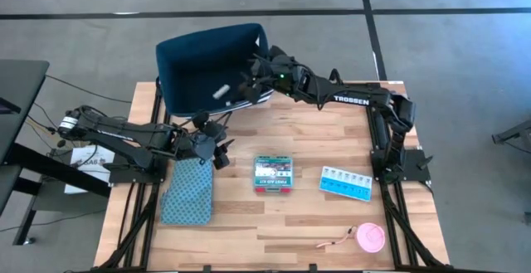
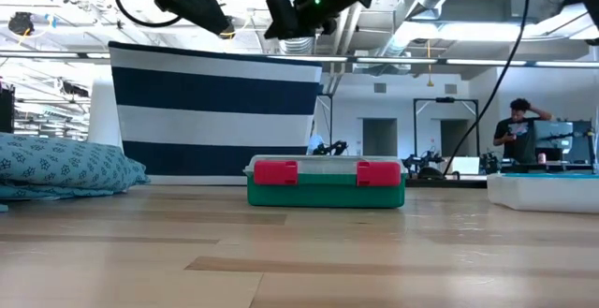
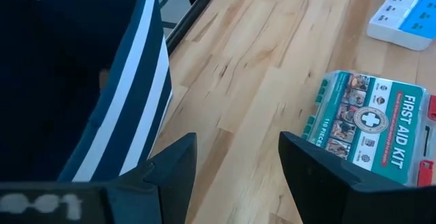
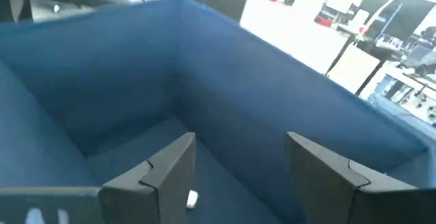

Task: Pick & place medical supplies in basket/bin
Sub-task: Put the first aid kit into the blue bin

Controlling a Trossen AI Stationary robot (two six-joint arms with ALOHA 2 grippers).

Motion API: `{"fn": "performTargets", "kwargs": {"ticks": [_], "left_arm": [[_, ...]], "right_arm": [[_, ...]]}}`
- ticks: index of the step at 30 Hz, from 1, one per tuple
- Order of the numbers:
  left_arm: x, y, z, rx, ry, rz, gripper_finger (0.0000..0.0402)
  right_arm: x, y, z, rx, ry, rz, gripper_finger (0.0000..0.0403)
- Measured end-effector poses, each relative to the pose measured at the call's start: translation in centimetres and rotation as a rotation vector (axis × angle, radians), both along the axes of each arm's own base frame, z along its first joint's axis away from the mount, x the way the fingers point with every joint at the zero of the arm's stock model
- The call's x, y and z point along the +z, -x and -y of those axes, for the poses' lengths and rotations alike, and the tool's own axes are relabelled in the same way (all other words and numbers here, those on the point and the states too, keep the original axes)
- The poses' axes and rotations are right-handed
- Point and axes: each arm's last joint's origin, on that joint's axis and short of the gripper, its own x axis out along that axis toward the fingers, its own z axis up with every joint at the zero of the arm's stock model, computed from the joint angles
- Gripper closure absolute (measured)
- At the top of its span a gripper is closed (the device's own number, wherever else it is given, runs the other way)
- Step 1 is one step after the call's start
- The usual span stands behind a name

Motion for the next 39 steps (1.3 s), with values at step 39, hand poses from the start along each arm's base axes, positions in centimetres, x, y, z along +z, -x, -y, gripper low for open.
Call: {"fn": "performTargets", "kwargs": {"ticks": [39], "left_arm": [[0.2, -0.2, 0.1, 0.044, 0.113, 0.088, 0.0202]], "right_arm": [[-0.8, 7.1, -24.8, 0.131, -0.276, -0.904, 0.0239]]}}
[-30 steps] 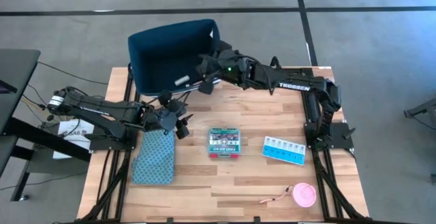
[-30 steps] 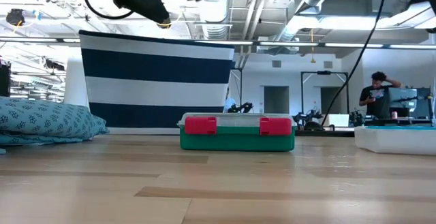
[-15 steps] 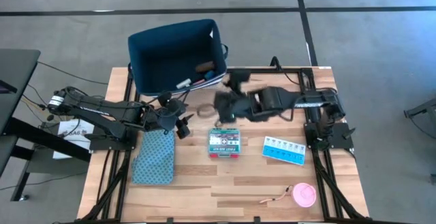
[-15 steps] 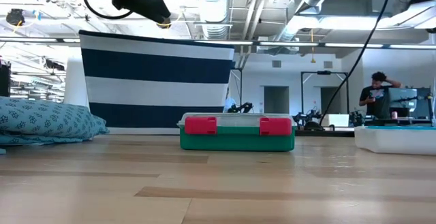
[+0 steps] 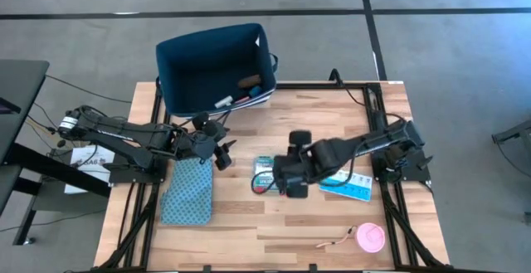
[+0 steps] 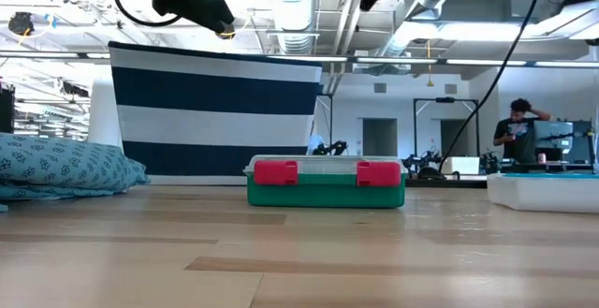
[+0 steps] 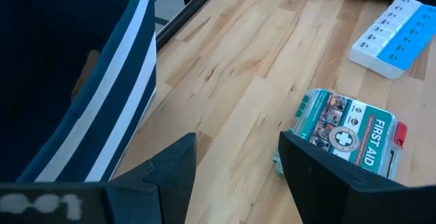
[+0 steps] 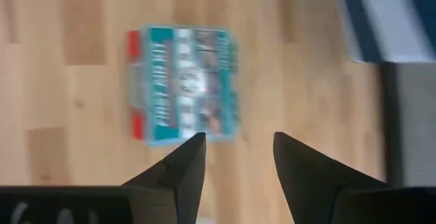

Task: Pick & place medical supplies in basket/bin
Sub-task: Put the first aid kit into the blue bin

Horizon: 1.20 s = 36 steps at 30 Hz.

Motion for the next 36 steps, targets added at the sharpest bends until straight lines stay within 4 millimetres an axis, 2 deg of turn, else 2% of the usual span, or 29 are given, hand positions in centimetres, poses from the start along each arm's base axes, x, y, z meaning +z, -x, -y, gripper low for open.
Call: {"fn": "performTargets", "kwargs": {"ticks": [7, 13, 19, 29, 36], "left_arm": [[-0.1, 0.0, 0.0, -0.016, 0.014, -0.011, 0.0202], [-0.1, 0.0, 0.1, -0.017, 0.014, -0.011, 0.0202], [-0.1, 0.0, 0.1, -0.016, 0.014, -0.01, 0.0202], [-0.1, 0.0, 0.1, -0.016, 0.014, -0.01, 0.0202], [-0.1, 0.0, 0.1, -0.015, 0.013, -0.009, 0.0202]], "right_arm": [[-3.2, -1.1, -2.3, 0.056, -0.072, 0.106, 0.0234], [-4.5, -1.2, -2.6, 0.033, -0.127, 0.115, 0.0222], [-6.5, -1.6, -3.1, 0.084, -0.204, 0.121, 0.0212], [-12.0, -3.0, -3.7, 0.09, -0.178, 0.017, 0.0223], [-14.6, -3.5, -4.0, 0.104, -0.195, -0.067, 0.0229]]}}
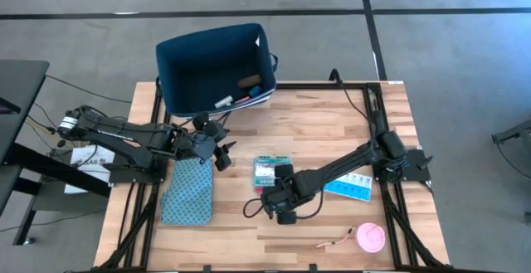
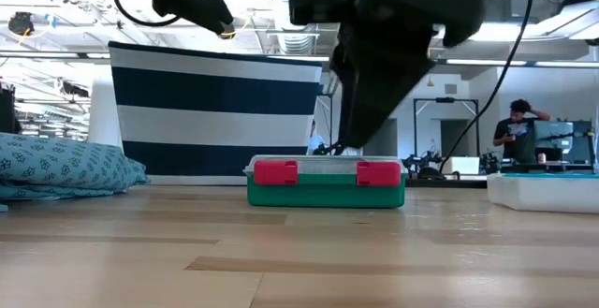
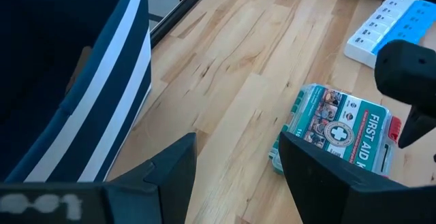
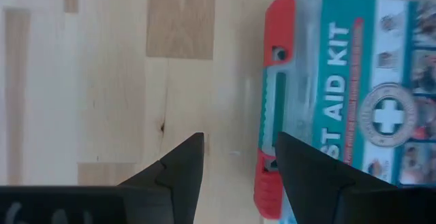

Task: Pick & place medical supplies in basket/bin
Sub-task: Put the first aid kit into the blue bin

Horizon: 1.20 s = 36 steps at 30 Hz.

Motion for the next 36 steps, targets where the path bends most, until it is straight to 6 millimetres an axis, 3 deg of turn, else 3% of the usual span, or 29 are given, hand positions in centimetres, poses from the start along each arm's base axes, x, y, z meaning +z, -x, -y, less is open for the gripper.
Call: {"fn": "performTargets", "kwargs": {"ticks": [16, 36], "left_arm": [[0.0, 0.0, 0.0, 0.0, 0.0, 0.001, 0.0202], [-0.1, 0.1, 0.0, -0.001, -0.002, -0.013, 0.0202]], "right_arm": [[0.0, -0.7, 1.5, -0.039, -0.004, 0.013, 0.0232], [0.1, -0.8, 0.6, -0.014, -0.045, 0.041, 0.0233]]}}
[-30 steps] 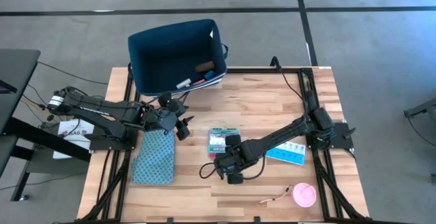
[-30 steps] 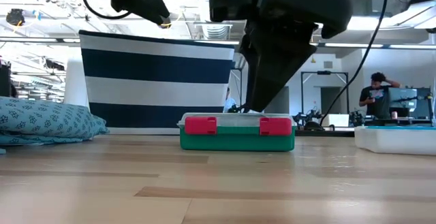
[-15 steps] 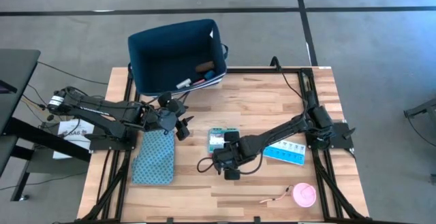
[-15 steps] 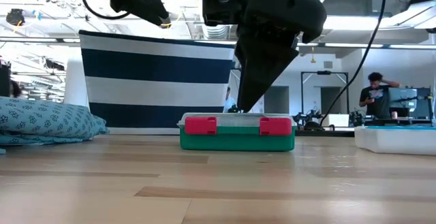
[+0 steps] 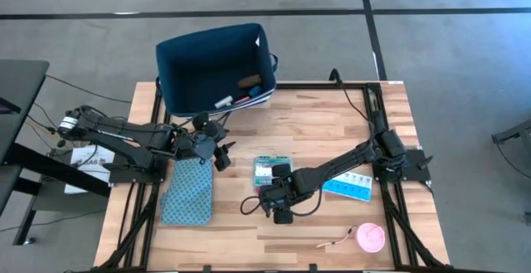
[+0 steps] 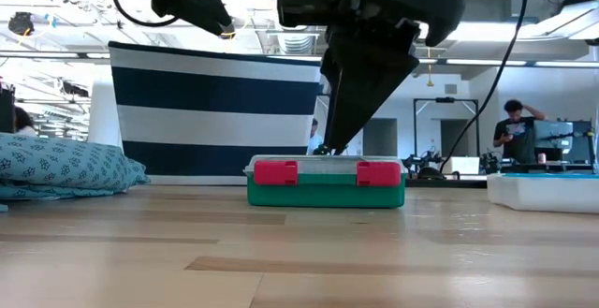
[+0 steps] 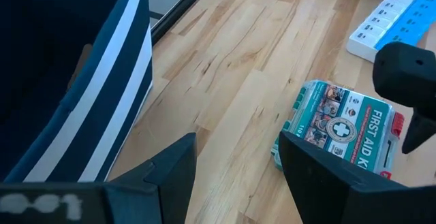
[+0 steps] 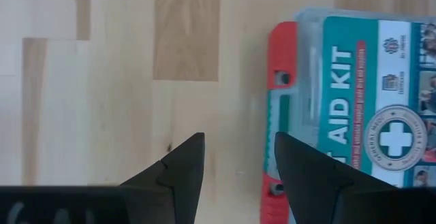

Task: Pick & place medical supplies in basket/bin
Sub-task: Put the first aid kit into the blue bin

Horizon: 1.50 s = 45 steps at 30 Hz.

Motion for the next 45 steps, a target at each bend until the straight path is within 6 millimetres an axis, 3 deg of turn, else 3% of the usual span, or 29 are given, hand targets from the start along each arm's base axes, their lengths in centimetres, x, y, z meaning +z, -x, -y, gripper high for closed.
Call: {"fn": "performTargets", "kwargs": {"ticks": [32, 45], "left_arm": [[0.0, 0.0, 0.0, 0.004, 0.004, -0.002, 0.0202], [0.0, 0.0, 0.0, 0.008, 0.001, 0.004, 0.0202]], "right_arm": [[0.1, -0.4, 0.6, -0.017, -0.009, 0.026, 0.0233], [-2.4, -0.9, 0.6, -0.031, -0.057, -0.057, 0.0233]]}}
